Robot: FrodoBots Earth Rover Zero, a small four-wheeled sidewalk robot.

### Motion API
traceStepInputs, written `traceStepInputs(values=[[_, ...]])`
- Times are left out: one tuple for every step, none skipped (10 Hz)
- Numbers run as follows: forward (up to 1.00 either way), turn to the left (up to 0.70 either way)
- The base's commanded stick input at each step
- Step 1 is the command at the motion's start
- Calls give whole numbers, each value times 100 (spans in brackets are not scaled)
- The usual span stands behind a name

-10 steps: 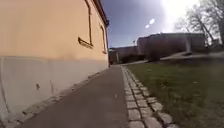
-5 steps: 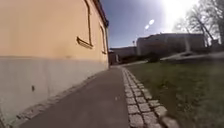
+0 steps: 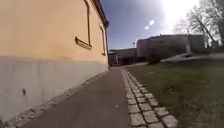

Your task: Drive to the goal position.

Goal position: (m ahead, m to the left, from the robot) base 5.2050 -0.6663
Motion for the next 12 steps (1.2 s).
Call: traceStepInputs(values=[[70, 0], [70, 0], [70, 0], [70, 0], [70, 0], [70, 0], [70, 0], [70, 0], [70, 0], [70, 0], [70, 0], [70, 0]])
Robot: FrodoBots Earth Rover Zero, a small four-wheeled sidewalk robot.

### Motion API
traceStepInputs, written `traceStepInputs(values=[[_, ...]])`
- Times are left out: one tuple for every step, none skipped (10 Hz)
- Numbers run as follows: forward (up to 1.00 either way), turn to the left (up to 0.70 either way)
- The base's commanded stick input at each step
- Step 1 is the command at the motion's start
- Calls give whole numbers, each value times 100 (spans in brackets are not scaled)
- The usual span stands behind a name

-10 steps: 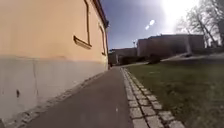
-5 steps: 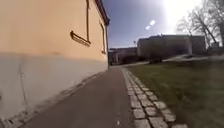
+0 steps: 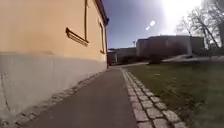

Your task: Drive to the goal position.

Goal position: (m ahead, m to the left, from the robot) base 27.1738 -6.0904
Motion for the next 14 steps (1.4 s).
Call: traceStepInputs(values=[[70, 0], [70, 0], [70, 0], [70, 0], [70, 0], [70, 0], [70, 0], [70, 0], [70, 0], [70, 0], [70, 0], [70, 0], [70, 0], [70, 0]])
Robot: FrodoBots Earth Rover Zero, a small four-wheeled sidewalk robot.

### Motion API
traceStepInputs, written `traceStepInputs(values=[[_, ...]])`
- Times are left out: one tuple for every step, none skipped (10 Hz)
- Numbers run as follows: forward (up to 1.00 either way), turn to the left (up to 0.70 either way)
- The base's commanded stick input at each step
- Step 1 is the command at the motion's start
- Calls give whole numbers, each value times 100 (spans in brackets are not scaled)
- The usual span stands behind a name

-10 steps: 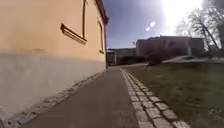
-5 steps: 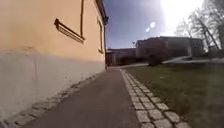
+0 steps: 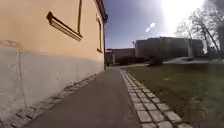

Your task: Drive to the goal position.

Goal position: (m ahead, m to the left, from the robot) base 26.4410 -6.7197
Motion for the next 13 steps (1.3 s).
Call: traceStepInputs(values=[[70, 0], [70, 0], [70, 0], [70, 0], [70, 0], [70, 0], [70, 0], [70, 0], [70, 0], [70, 0], [70, 0], [70, 0], [70, 0]])
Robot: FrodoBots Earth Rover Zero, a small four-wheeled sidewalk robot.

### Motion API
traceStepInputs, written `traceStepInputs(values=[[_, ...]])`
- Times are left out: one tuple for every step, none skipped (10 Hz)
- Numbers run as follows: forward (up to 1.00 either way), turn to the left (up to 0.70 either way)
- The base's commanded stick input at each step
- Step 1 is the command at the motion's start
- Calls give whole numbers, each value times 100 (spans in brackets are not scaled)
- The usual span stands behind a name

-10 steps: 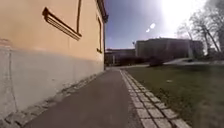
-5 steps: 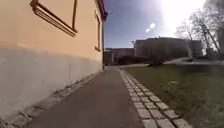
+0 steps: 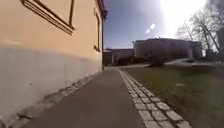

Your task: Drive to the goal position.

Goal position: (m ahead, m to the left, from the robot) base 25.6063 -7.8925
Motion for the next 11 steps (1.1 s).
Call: traceStepInputs(values=[[70, 0], [70, 0], [70, 0], [70, 0], [70, 0], [70, 0], [70, 0], [70, 0], [70, 0], [70, 0], [70, 0]])
